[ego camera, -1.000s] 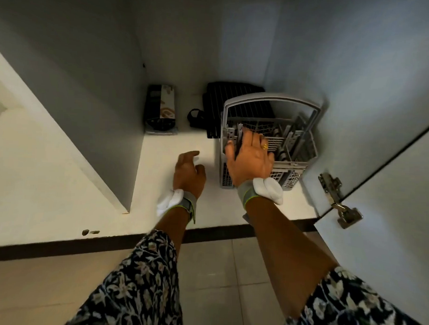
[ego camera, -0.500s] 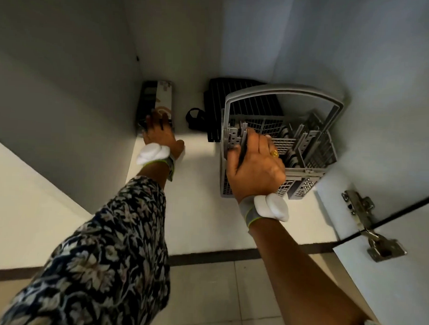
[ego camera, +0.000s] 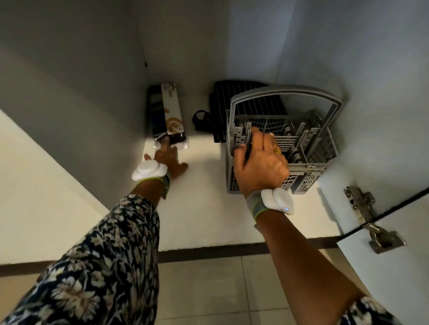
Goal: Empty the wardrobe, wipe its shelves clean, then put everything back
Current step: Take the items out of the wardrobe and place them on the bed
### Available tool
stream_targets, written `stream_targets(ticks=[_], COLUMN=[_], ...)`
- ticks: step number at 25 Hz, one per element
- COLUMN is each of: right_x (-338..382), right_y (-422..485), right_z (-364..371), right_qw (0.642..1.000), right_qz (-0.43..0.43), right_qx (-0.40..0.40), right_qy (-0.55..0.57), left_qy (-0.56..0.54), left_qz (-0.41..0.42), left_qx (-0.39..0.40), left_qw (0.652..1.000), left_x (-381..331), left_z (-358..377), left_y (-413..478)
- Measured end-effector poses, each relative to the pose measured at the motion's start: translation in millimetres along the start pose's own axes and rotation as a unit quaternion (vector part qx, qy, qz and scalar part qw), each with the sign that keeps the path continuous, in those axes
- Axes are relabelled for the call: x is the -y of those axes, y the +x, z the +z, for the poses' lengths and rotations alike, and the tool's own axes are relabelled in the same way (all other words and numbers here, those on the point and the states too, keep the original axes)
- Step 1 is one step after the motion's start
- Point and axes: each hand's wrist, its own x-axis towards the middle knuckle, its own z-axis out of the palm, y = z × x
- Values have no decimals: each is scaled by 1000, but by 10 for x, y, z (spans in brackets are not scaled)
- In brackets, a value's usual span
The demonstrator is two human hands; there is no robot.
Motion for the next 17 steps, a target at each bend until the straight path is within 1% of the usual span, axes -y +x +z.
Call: stream_targets(ticks=[2, 4, 9, 11, 14, 17], right_x=[5, 11, -26, 1, 116, 187], right_y=[-4, -1, -2, -82, -246, -324], right_z=[-4, -28, -152, -266, -427, -514], right_qw=[1000, 999, 987, 986, 985, 980], right_qz=[2, 7, -2, 1, 13, 13], right_qx=[14, 44, 157, 167, 158, 183], right_qy=[-1, 4, -12, 14, 61, 76], left_qy=[-5, -7, -30, -42, -60, -132], left_qz=[12, 21, 39, 45, 48, 4], left_qx=[20, 19, 9, -11, -31, -31], left_qw=[1000, 1000, 999, 998, 997, 991], left_x=[-23, -44, -143, -156, -172, -199], left_z=[118, 202, 217, 193, 58, -64], left_y=[-216, -467, -1043, -1229, -1330, -1408])
